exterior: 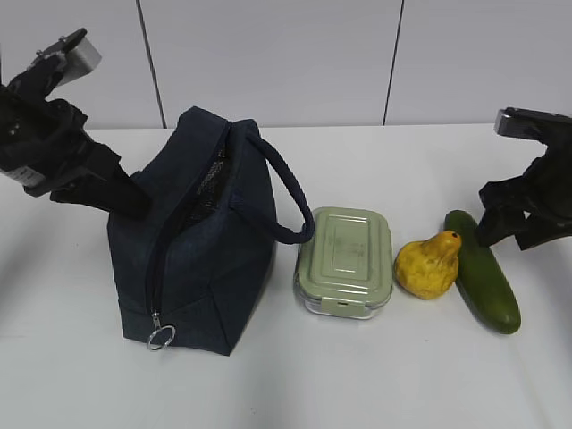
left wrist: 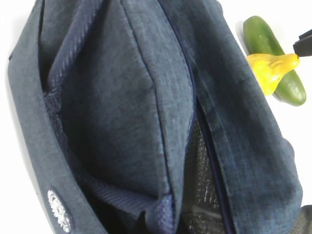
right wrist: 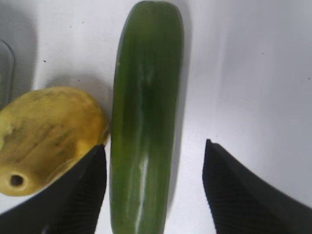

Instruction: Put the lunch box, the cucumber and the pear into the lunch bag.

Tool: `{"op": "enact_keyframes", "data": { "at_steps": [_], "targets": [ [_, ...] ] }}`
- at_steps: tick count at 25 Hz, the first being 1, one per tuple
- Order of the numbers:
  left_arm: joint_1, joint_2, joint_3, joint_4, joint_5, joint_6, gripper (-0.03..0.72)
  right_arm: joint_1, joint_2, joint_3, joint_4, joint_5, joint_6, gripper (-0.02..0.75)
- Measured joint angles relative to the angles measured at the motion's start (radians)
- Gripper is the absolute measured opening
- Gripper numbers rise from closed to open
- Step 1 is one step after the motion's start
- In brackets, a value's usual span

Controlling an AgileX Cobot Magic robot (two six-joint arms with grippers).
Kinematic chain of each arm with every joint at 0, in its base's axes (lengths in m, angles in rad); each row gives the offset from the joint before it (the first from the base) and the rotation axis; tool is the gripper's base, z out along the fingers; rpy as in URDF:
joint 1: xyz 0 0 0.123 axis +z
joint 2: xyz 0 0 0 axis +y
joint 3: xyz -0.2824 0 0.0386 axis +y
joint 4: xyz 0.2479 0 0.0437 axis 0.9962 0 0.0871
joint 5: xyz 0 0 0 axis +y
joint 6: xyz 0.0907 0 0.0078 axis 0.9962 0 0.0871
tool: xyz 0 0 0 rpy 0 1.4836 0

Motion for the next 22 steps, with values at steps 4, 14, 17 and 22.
{"op": "enact_keyframes", "data": {
  "at_steps": [4,14,17,22],
  "targets": [
    [0.000,0.000,0.000,0.001,0.000,0.000,0.014,0.000,0.030,0.000,0.012,0.004,-0.014,0.484],
    [0.000,0.000,0.000,0.001,0.000,0.000,0.013,0.000,0.125,0.000,0.113,0.008,-0.107,0.484],
    [0.000,0.000,0.000,0.001,0.000,0.000,0.013,0.000,0.150,0.000,0.116,0.008,-0.114,0.483],
    [0.000,0.000,0.000,0.001,-0.001,0.000,0.013,0.000,0.158,-0.004,0.116,0.001,-0.116,0.351]
  ]
}}
